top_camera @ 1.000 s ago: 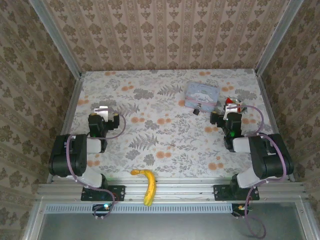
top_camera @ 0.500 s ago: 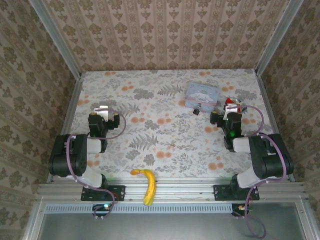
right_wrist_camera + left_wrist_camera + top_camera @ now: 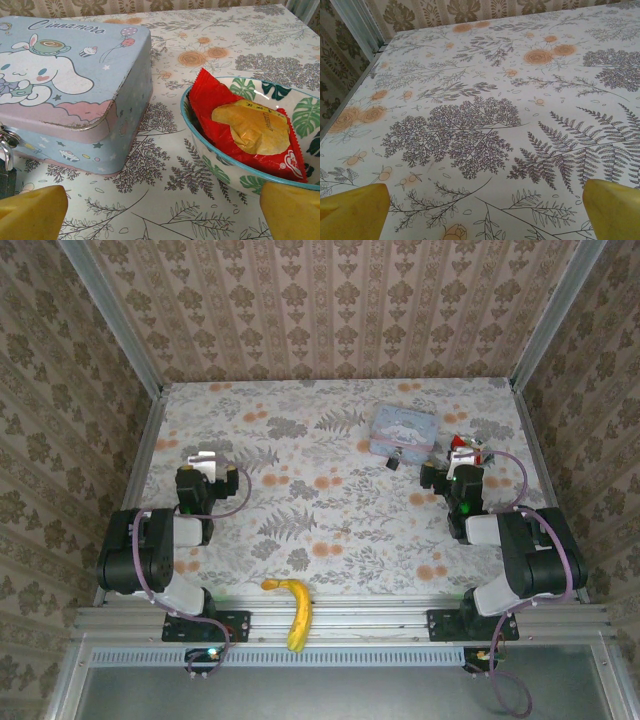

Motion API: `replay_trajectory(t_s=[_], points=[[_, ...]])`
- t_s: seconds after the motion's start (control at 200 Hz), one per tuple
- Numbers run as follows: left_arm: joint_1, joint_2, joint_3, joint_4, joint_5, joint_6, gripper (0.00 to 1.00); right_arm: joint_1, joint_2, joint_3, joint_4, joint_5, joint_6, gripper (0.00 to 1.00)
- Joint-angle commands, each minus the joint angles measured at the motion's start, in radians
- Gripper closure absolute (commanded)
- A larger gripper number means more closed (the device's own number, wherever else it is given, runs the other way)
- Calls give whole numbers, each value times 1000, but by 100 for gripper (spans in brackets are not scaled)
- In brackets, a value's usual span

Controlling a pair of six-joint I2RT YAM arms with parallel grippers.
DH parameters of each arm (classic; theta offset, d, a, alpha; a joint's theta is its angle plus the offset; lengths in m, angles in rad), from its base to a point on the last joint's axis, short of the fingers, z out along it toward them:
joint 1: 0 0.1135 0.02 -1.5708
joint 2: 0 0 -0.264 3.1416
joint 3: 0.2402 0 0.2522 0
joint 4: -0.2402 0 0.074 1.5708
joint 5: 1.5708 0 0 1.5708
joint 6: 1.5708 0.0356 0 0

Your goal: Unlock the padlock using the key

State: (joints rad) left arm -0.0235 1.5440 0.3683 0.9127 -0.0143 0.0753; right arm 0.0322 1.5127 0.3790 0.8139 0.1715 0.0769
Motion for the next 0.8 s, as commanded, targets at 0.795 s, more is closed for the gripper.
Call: replay_trajectory(t_s=[0.795], points=[[-91, -341, 129, -344, -138, -114, 0, 6, -324, 247, -663, 76, 182, 0]])
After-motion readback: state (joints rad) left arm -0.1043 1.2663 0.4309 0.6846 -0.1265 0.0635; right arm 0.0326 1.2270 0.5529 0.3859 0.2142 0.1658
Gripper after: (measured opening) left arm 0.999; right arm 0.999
